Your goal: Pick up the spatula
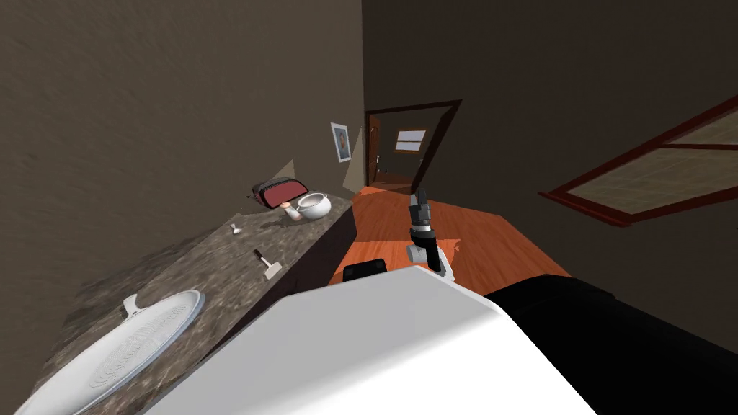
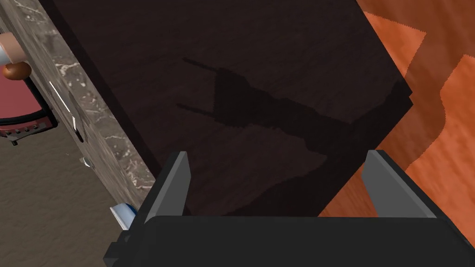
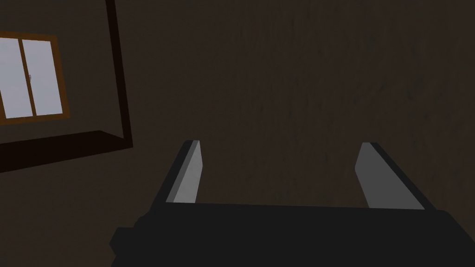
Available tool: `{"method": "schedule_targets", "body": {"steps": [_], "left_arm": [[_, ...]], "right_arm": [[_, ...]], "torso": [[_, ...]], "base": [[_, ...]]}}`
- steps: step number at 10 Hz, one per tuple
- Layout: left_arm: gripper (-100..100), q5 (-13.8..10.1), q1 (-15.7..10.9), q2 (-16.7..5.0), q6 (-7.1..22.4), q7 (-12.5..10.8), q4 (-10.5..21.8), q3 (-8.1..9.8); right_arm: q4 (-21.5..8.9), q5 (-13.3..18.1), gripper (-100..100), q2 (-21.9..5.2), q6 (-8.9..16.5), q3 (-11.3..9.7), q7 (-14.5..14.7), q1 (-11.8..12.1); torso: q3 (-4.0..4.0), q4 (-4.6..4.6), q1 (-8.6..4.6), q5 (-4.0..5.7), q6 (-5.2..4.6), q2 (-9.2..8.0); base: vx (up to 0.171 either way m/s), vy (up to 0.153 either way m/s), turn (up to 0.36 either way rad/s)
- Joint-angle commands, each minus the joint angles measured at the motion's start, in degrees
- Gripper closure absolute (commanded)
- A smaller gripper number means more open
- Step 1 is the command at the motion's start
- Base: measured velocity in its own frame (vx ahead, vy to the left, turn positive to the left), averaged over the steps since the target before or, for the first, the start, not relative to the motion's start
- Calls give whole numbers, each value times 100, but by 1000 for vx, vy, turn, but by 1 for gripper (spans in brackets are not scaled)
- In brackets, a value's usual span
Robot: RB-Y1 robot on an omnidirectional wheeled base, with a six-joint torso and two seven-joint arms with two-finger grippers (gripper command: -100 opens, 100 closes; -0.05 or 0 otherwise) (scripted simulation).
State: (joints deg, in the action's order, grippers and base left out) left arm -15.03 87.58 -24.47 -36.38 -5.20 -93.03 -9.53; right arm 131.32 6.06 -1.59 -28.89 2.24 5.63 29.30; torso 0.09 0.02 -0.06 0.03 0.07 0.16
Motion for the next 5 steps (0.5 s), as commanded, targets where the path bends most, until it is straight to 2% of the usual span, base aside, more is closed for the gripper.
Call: {"method": "schedule_targets", "body": {"steps": [1, 2, 3, 4, 5], "left_arm": [[-100, -76, 267, -113, -70, -16, 271, -30], [-100, -142, 449, -205, -111, -15, 421, -58], [-100, -142, 449, -205, -111, -15, 548, -58], [-100, -142, 449, -205, -111, -15, 548, -58], [-100, -204, 606, -297, -146, -12, 748, -83]], "right_arm": [[0, 0, 0, 0, 0, 0, 0, 0], [0, 0, 0, 0, 0, -1, 0, -1], [0, 0, 0, 0, 0, -1, 0, 0], [0, 0, 0, 0, 0, 0, 0, 1], [0, 0, 0, 0, 0, 0, 0, 0]], "torso": [[0, 0, 0, 0, 0, 0], [3, 1, -4, 1, -8, 6], [14, 5, -10, 2, -6, 27], [18, 7, -5, 2, -2, 31], [9, 3, 2, 0, 0, 14]], "base": [[77, -36, -356], [154, -58, -463], [144, -23, -215], [75, 8, -27], [98, -9, -395]]}}
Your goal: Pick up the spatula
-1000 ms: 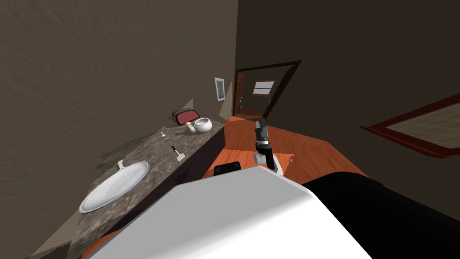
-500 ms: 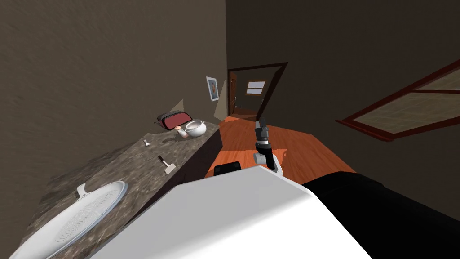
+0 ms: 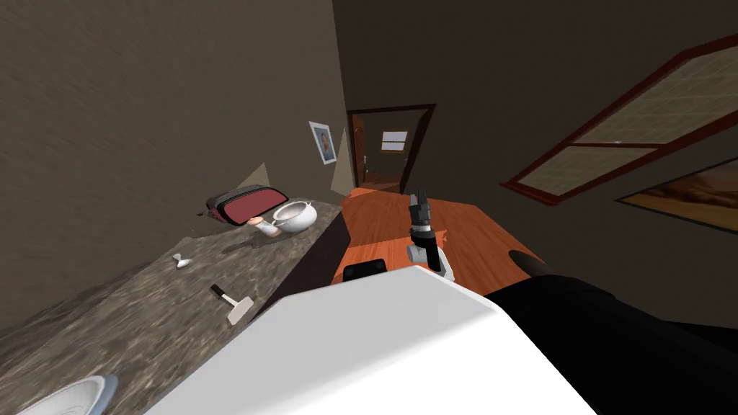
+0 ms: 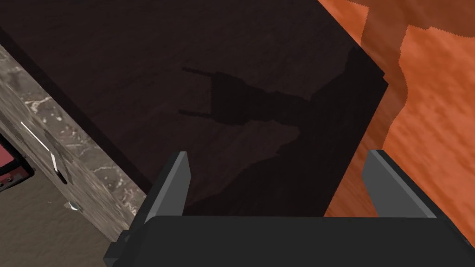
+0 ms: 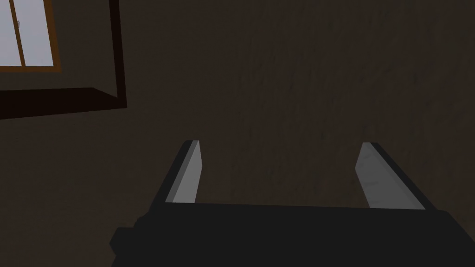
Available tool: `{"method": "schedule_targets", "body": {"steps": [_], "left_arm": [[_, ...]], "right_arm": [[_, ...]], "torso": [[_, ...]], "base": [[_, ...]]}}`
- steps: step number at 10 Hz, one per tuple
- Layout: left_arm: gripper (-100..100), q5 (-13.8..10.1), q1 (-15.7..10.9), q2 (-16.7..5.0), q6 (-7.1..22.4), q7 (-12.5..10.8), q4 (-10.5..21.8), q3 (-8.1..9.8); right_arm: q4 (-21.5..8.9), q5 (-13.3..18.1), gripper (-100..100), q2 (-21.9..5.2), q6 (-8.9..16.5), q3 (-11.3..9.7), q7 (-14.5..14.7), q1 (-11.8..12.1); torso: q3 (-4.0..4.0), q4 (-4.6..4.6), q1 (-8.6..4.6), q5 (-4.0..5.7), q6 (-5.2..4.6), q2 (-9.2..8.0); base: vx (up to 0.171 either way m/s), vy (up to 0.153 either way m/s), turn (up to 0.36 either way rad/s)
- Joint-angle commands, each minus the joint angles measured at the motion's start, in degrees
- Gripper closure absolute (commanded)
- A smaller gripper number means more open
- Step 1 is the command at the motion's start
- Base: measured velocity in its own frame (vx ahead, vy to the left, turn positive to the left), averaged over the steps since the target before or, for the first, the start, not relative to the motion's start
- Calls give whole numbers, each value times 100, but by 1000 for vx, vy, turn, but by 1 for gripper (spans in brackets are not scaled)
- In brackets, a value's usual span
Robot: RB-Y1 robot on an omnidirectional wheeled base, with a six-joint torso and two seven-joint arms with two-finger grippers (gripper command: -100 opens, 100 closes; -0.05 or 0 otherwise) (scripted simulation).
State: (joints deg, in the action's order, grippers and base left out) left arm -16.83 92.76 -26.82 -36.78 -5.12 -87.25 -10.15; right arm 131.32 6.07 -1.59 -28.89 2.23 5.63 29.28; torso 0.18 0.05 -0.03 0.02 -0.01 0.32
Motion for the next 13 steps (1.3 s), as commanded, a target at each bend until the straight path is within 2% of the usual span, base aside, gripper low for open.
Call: {"method": "schedule_targets", "body": {"steps": [1, 3, 5, 8, 13], "left_arm": [[-100, -24, 89, -62, -107, -20, 242, -21], [-100, -132, 327, -242, -161, -7, 638, -64], [-100, -177, 408, -329, -180, 3, 989, -82], [-100, -216, 465, -413, -192, 15, 1251, -99], [-100, -319, 487, -694, -183, 76, 2092, -158]], "right_arm": [[0, 0, 0, 0, 0, 0, 0, 0], [0, 0, 0, 0, 0, 0, 0, 1], [0, 0, 0, 0, 0, 2, 0, 3], [0, 0, 0, 0, 0, 1, 0, 1], [0, 0, 0, -1, 0, 1, 0, 2]], "torso": [[0, 0, 0, 0, 0, 0], [8, 3, 0, 0, 2, 14], [22, 9, 3, -1, 8, 35], [9, 3, 1, 0, 3, 16], [16, 6, 5, -2, 5, 28]], "base": [[97, 6, -179], [197, 3, -385], [172, 2, -279], [119, 25, -221], [169, 53, -294]]}}
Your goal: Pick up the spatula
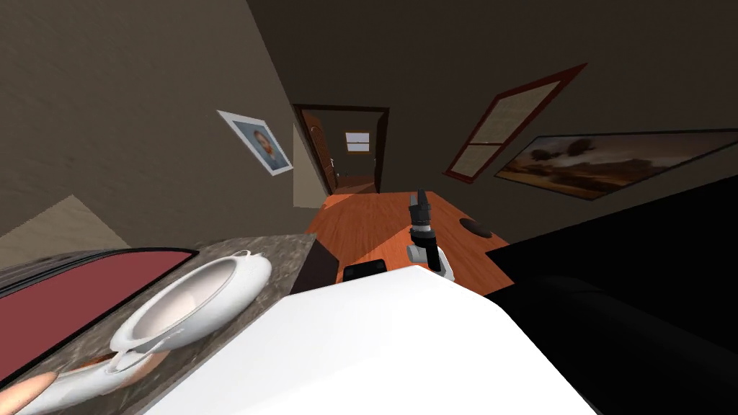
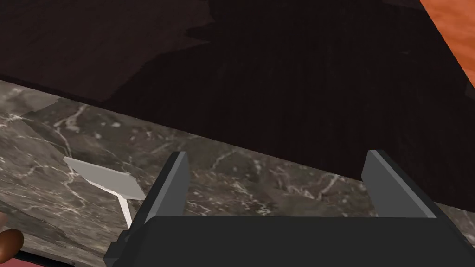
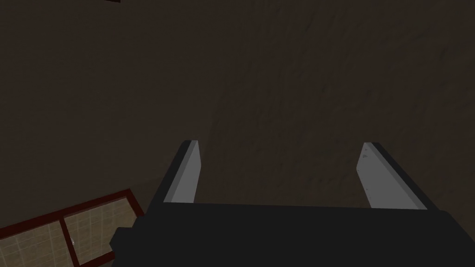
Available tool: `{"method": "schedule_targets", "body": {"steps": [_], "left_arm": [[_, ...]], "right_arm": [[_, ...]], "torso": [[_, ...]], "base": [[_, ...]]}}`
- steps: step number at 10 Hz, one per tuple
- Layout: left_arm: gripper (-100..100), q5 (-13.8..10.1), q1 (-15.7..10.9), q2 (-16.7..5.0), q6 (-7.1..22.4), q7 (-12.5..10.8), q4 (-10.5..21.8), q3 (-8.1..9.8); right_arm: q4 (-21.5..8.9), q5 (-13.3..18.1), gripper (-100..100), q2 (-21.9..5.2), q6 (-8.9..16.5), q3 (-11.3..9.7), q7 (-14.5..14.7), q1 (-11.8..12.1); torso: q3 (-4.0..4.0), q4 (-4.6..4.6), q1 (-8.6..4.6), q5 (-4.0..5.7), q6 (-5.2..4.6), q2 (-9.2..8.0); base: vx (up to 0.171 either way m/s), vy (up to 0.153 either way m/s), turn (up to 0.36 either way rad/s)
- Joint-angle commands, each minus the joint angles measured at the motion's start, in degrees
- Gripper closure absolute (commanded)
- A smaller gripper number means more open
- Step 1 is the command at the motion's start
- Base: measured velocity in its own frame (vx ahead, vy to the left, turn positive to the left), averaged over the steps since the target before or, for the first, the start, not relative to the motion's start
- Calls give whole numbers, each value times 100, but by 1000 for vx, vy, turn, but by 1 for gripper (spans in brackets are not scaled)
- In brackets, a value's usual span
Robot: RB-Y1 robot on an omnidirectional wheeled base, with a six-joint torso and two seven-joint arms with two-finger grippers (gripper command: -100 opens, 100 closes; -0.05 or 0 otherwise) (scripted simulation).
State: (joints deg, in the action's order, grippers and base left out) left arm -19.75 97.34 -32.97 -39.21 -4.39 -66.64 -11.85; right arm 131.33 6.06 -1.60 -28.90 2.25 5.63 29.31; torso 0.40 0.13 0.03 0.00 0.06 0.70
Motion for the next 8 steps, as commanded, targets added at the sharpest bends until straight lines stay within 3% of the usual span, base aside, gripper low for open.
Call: {"method": "schedule_targets", "body": {"steps": [1, 3, 7, 8], "left_arm": [[-100, -39, -6, -130, 74, 20, 208, -2], [-100, -48, -54, -172, 93, 37, 369, -16], [-100, -37, -374, -225, 219, 109, 890, -97], [-100, -38, -333, -221, 167, 86, 850, -88]], "right_arm": [[0, 0, 0, 0, 0, 0, 0, 0], [0, 0, 0, -1, 0, 1, 0, 0], [0, 0, 0, 0, 0, 0, 0, 0], [0, 0, 0, 0, 0, 0, 0, -1]], "torso": [[0, 0, 0, 0, 0, 0], [6, 2, 25, -6, -2, 10], [-18, -7, 0, -1, 4, -33], [-19, -8, 5, -1, 2, -34]], "base": [[188, 93, -387], [166, 114, -220], [86, 87, -203], [36, 54, -54]]}}
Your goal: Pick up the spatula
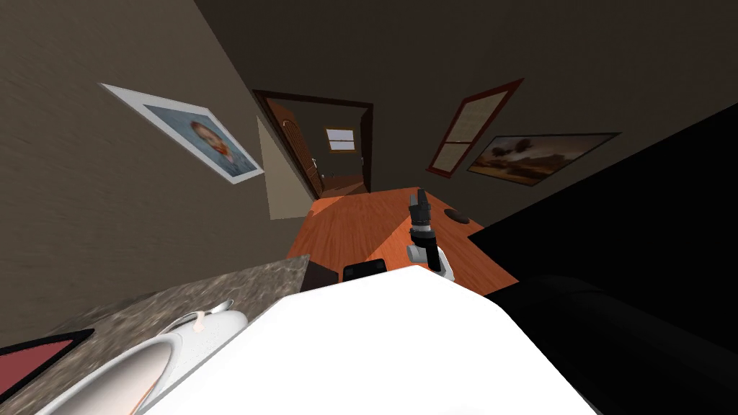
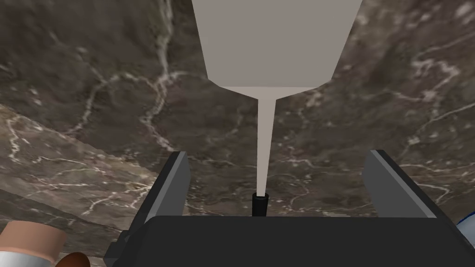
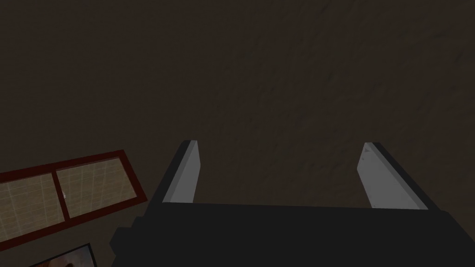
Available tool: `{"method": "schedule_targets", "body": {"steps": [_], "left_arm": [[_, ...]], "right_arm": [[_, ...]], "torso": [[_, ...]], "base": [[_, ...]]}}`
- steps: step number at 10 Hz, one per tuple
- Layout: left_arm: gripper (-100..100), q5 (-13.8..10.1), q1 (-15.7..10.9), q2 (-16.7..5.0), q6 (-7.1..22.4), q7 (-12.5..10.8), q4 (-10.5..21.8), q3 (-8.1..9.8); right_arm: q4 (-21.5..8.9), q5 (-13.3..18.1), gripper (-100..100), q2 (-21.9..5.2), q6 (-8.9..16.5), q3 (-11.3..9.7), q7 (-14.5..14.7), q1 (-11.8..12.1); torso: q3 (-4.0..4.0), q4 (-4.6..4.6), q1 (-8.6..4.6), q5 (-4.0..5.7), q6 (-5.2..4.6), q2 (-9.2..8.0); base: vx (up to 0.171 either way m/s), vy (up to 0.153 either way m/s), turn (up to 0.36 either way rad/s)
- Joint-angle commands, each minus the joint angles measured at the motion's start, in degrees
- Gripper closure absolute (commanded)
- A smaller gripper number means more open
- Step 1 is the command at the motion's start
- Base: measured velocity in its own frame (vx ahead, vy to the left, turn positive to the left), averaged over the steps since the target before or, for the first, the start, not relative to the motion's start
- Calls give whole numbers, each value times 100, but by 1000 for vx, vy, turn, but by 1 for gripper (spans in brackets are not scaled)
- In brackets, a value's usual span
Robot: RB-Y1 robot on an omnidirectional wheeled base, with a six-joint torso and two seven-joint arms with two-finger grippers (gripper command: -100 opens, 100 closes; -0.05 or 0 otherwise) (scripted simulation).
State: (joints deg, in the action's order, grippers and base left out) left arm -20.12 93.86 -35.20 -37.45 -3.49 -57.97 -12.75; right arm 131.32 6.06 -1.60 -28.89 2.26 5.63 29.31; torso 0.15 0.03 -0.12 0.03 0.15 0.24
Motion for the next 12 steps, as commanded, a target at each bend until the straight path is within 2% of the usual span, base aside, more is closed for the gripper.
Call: {"method": "schedule_targets", "body": {"steps": [1, 2, 4, 5, 6, 10, 11, 12], "left_arm": [[0, 0, 0, 0, 0, 0, 0, 0], [-100, 51, -170, 59, 69, -2, 94, -6], [-100, 114, -383, 133, 158, -4, 214, -15], [-100, 91, -305, 97, 135, -7, 153, -7], [100, 95, -319, 99, 145, -11, 163, -8], [100, 95, -318, 97, 140, -9, 160, -7], [0, 95, -318, 98, 140, -9, 160, -7], [100, 38, -127, 44, 52, -2, 70, -4]], "right_arm": [[0, 0, 0, 0, 0, 0, 0, 0], [0, 0, 0, 0, 0, -1, 0, 0], [0, 0, 0, 0, 0, -1, 0, -1], [0, 0, 0, 0, 0, 0, 0, -1], [0, 0, 0, 1, 0, -1, 0, -1], [0, 0, 0, 1, 0, -1, 0, -1], [0, 0, 0, 1, 0, -1, 0, -1], [0, 0, 0, 1, 0, -1, 0, -1]], "torso": [[0, 0, 0, 0, 0, 0], [-7, -3, -18, 5, 0, -11], [-16, -7, -14, 4, 0, -27], [-19, -9, -11, 3, 0, -31], [-17, -7, -18, 5, 1, -27], [-17, -8, -24, 5, 4, -27], [-18, -8, -24, 5, 4, -28], [-18, -8, -24, 5, 4, -28]], "base": [[7, 11, 5], [-7, 24, 0], [-29, 40, 1], [-12, 19, -4], [0, 0, 0], [0, 0, 0], [0, 0, 0], [24, -32, -3]]}}
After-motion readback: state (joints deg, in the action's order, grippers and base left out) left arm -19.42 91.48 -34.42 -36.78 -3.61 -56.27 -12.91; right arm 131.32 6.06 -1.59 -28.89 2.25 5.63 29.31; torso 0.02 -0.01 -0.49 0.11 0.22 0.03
